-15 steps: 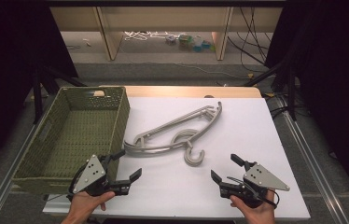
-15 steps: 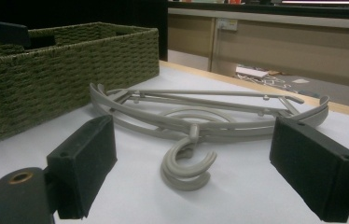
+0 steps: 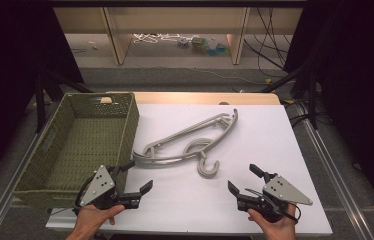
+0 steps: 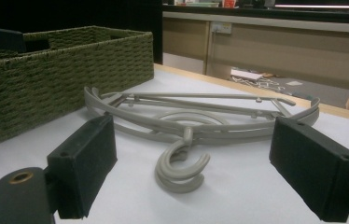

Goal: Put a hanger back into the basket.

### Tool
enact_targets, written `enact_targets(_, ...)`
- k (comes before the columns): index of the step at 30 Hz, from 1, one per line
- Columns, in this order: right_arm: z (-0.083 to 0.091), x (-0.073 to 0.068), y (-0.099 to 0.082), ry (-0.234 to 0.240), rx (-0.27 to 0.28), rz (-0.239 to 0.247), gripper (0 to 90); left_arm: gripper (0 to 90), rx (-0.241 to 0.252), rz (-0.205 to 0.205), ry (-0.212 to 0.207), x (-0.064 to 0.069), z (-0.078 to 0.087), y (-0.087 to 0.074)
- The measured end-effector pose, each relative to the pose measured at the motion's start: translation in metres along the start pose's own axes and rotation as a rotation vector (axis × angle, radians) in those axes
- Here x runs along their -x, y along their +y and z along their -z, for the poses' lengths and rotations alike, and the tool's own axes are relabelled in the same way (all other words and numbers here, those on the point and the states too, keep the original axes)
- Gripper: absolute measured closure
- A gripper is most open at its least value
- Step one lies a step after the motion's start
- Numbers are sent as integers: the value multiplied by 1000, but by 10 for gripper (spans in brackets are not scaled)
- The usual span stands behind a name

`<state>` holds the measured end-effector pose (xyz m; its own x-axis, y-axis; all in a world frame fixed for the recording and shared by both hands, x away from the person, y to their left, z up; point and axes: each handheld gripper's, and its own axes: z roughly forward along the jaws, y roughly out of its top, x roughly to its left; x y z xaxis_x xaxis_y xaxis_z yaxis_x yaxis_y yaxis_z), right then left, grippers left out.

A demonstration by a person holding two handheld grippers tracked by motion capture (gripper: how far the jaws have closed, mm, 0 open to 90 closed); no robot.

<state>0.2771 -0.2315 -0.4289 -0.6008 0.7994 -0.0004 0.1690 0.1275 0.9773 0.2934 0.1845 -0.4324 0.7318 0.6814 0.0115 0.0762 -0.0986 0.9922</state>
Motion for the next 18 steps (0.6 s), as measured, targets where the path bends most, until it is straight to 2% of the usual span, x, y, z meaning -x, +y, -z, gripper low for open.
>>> enact_targets(4, 1, 0, 1, -10, -2, 0, 158, 158, 11, 3, -3, -1, -1, 1)
enact_targets(6, 2, -1, 2, -13, 10, 3, 160, 158, 8, -1, 10, -2, -1, 4)
enact_targets(7, 2, -1, 2, -25, 24, 8, 160, 158, 11, 15, 14, -1, -3, 6)
enact_targets(9, 2, -1, 2, -14, 17, 9, 160, 160, 10, 14, 11, -1, -7, 11)
enact_targets(10, 1, -1, 2, -18, 14, 10, 160, 161, 5, 27, 6, -1, -9, 13)
enact_targets(12, 1, -1, 2, -21, 14, 13, 160, 165, -22, 16, 0, 0, -14, 17)
enact_targets(13, 1, -1, 2, -20, 12, 13, 160, 167, -34, 25, -8, 1, -16, 19)
enact_targets(16, 1, -1, 2, -13, 4, 10, 160, 175, -69, 31, -39, 1, -25, 24)
enact_targets(17, -1, -1, 1, -4, 24, 3, 160, 187, -86, 35, -56, 2, -28, 26)
enact_targets(18, 0, -1, 1, -7, 9, 5, 159, 185, -107, 24, -67, 2, -32, 27)
